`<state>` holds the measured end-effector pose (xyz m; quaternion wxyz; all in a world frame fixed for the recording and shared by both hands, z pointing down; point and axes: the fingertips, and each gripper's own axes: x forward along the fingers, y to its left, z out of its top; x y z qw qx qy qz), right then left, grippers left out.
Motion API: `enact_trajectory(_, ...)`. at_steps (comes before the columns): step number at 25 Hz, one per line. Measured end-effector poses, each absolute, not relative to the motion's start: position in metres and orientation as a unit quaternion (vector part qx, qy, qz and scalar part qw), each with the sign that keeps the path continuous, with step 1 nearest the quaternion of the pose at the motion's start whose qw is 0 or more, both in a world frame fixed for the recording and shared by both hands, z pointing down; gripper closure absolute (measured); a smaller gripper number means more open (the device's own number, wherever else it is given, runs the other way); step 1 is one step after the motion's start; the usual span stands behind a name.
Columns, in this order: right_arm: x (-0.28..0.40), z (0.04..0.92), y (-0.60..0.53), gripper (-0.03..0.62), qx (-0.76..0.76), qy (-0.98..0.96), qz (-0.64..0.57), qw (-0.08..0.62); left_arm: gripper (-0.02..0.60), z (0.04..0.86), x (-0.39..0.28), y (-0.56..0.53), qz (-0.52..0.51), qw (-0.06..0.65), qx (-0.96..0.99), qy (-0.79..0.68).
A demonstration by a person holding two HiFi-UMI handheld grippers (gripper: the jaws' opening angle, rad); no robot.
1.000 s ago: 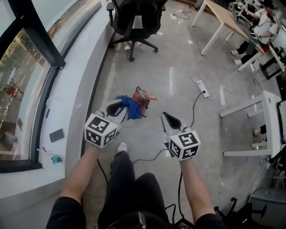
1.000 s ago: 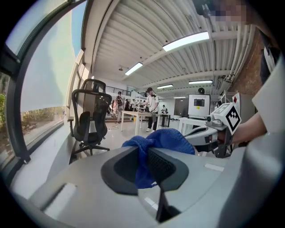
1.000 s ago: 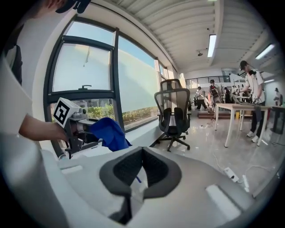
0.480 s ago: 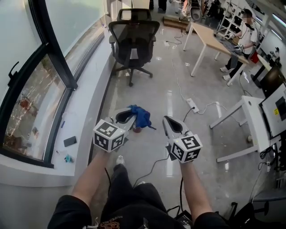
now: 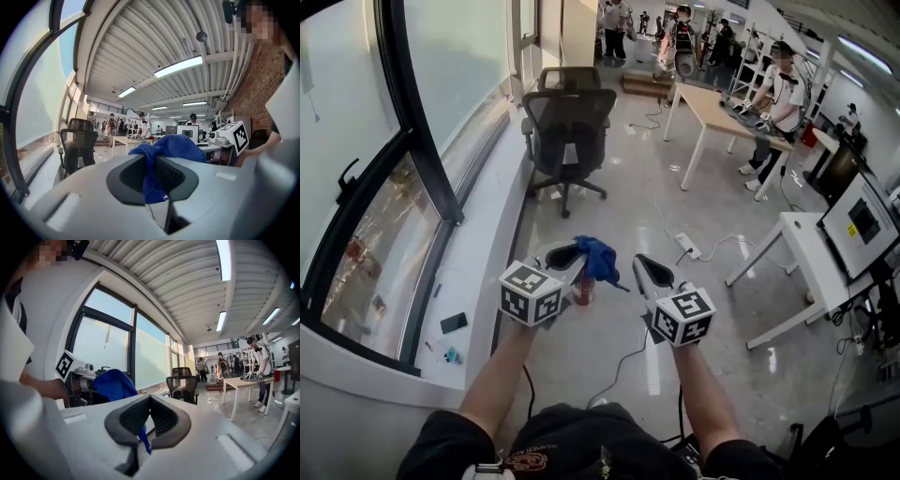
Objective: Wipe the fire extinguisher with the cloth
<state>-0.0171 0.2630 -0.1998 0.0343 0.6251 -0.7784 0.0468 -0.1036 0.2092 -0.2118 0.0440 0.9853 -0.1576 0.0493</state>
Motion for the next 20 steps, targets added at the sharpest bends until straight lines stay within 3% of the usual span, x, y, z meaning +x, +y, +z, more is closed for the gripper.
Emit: enact_trajectory(20, -0.111, -0.246, 0.282, 0.591, 0.662, -0.749, 0.020, 0.026, 0.532, -0.247, -0.185, 0.235, 0.036, 0.031, 0.991, -0.122)
